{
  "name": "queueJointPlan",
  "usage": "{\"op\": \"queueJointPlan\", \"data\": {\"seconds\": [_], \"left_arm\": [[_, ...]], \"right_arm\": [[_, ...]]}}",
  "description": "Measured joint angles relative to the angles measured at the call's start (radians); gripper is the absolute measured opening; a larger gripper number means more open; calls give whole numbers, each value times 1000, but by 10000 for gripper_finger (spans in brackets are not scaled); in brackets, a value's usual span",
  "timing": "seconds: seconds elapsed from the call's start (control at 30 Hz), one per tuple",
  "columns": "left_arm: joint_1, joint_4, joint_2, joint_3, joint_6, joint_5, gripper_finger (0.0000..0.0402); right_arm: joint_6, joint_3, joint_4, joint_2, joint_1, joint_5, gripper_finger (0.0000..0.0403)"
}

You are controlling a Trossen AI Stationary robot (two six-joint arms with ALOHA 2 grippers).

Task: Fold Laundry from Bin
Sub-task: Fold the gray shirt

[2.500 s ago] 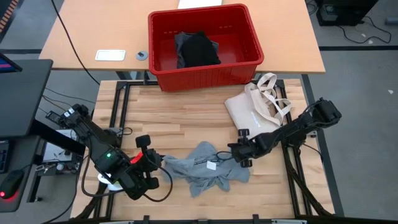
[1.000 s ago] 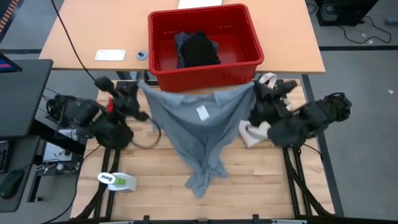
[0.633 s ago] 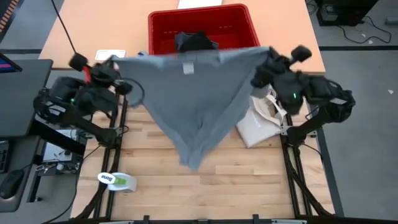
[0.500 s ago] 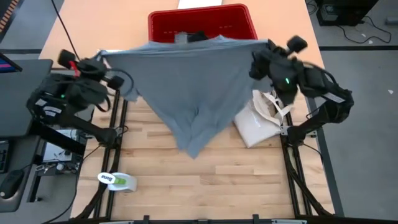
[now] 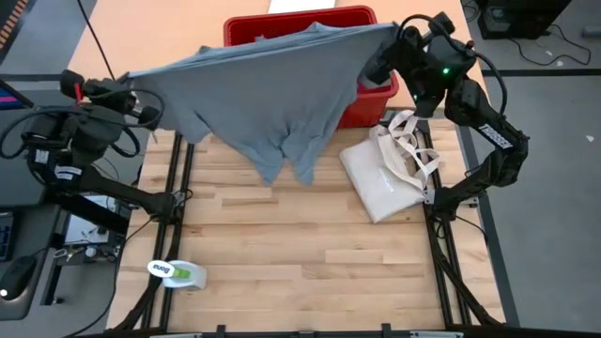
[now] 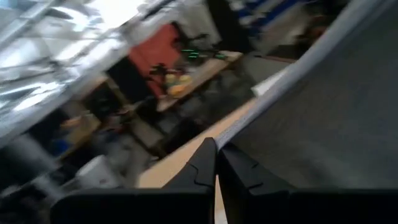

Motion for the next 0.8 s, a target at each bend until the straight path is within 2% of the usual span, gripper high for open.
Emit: {"op": "queueJointPlan", "data": {"seconds": [0.1, 0.23, 0.37, 0.47, 0.57, 0.63, 0.73, 0.8], "left_arm": [[-23, 2, 0, -1, 1, 136, 13], [-58, 24, 6, -1, 2, 431, 13], [-81, 77, 22, -1, -106, 726, 13], [-94, 84, 52, -6, -226, 860, 13], [-122, 98, 86, -63, -295, 1012, 13], [-162, 146, 113, -142, -276, 1075, 13], [-249, 287, 153, -311, -177, 1084, 13], [-300, 434, 173, -425, -95, 1089, 13]], "right_arm": [[32, 1, -23, 5, 10, -74, 12], [92, 2, -155, 27, 45, -97, 12], [227, 1, -363, 56, 86, -119, 11], [375, 1, -519, 58, 130, -204, 11], [552, 1, -656, 52, 198, -339, 11], [652, 1, -736, 50, 255, -441, 11], [773, -12, -813, 48, 348, -584, 11], [832, -54, -816, 47, 416, -643, 11]]}}
